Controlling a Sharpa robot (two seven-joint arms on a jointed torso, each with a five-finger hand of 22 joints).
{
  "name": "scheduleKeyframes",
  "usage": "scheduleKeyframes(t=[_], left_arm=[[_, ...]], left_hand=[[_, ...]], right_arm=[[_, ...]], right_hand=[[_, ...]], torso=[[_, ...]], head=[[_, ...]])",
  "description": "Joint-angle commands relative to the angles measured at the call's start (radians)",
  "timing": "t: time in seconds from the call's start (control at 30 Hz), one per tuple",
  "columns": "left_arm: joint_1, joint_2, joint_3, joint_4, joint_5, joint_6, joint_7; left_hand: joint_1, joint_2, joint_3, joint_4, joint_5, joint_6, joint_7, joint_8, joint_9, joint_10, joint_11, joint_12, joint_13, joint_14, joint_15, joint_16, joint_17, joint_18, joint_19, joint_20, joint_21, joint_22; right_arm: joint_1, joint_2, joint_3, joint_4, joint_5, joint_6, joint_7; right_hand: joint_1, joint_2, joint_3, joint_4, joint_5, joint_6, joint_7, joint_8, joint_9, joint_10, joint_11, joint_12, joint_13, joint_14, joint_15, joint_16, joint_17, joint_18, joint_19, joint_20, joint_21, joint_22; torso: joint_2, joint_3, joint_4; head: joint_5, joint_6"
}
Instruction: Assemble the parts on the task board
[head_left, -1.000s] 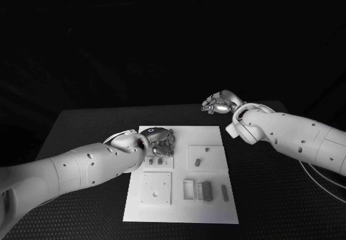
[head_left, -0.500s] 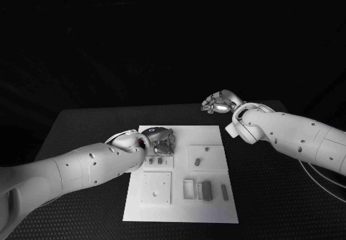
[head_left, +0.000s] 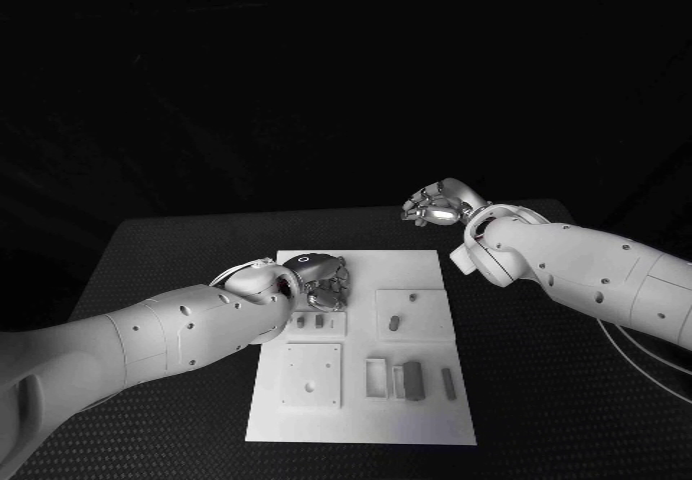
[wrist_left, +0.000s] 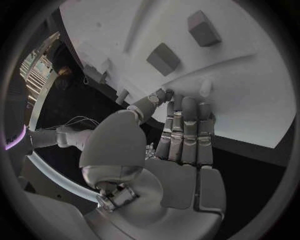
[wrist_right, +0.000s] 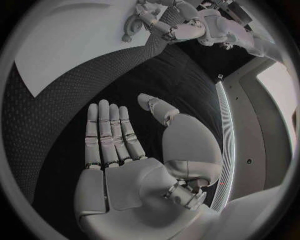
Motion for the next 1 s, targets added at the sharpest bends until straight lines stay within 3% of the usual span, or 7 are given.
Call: scheduleKeyframes(t=[0.03,0.17,0.4,0.5,1.0], left_arm=[[-0.013,0.009,-0.018,-0.002,-0.026,0.044,0.001],[-0.015,0.014,-0.025,-0.004,-0.057,0.043,0.000],[-0.016,0.012,-0.025,-0.003,-0.054,0.051,0.002],[-0.016,0.013,-0.025,0.000,-0.053,0.055,0.004],[-0.017,0.016,-0.026,0.003,-0.075,0.056,0.006]], left_hand=[[0.005,0.000,0.002,-0.010,0.003,0.005,-0.001,-0.004,-0.001,0.001,0.003,-0.009,-0.001,0.006,-0.001,0.007,0.002,0.008,0.006,-0.030,0.003,0.021],[0.009,-0.002,0.003,-0.014,0.003,0.007,0.000,-0.004,-0.002,0.002,0.003,-0.012,-0.001,0.007,-0.001,0.011,0.004,0.008,0.007,-0.031,0.004,0.021],[0.016,0.005,0.009,-0.016,0.006,0.013,0.000,-0.002,-0.003,0.007,0.002,-0.015,0.000,0.010,-0.002,0.017,0.008,0.009,0.011,-0.032,0.005,0.021],[0.026,0.017,0.020,-0.021,0.039,0.026,-0.004,0.002,-0.003,0.021,-0.003,-0.015,0.004,0.015,-0.007,0.027,0.012,0.009,0.018,-0.034,0.008,0.021],[0.056,0.047,0.038,-0.048,0.081,0.085,-0.025,0.023,0.001,0.083,-0.027,-0.013,0.018,0.048,-0.031,0.069,0.029,0.007,0.042,-0.053,0.024,0.021]], right_arm=[[0.000,0.000,0.000,0.002,-0.004,0.011,0.009],[0.000,0.001,0.000,0.001,-0.004,0.011,0.010],[0.000,0.000,0.000,0.001,-0.004,0.011,0.009],[0.000,0.001,0.000,0.002,-0.004,0.012,0.009],[0.000,0.001,0.000,0.003,-0.003,0.012,0.010]], right_hand=[[-0.002,0.003,0.007,0.001,0.005,-0.009,0.000,-0.003,-0.001,-0.003,0.001,-0.007,-0.002,-0.004,0.000,-0.006,-0.001,0.004,-0.006,0.001,-0.007,0.000],[-0.003,0.003,0.006,0.001,0.005,-0.009,0.000,-0.003,-0.001,-0.003,0.001,-0.007,-0.002,-0.004,0.000,-0.006,-0.002,0.005,-0.005,0.001,-0.007,0.000],[-0.003,0.003,0.006,0.001,0.005,-0.009,0.000,-0.003,-0.001,-0.002,0.001,-0.007,-0.003,-0.004,0.000,-0.006,-0.002,0.005,-0.005,0.001,-0.008,0.000],[-0.003,0.003,0.006,0.001,0.005,-0.009,0.000,-0.003,-0.002,-0.002,0.001,-0.007,-0.003,-0.004,0.000,-0.006,-0.002,0.005,-0.005,0.001,-0.008,0.001],[-0.004,0.003,0.006,0.002,0.005,-0.009,0.000,-0.003,-0.002,-0.002,0.001,-0.007,-0.004,-0.003,0.000,-0.007,-0.002,0.005,-0.004,0.002,-0.009,0.001]], torso=[[0.000,-0.0006,0.0001],[0.000,-0.0007,-0.0006],[0.000,-0.0004,-0.0006],[0.000,-0.0004,-0.0003],[-0.001,-0.0001,0.0004]], head=[[-0.001,-0.002],[-0.002,-0.002],[-0.004,-0.004],[-0.004,-0.005],[-0.006,-0.010]])
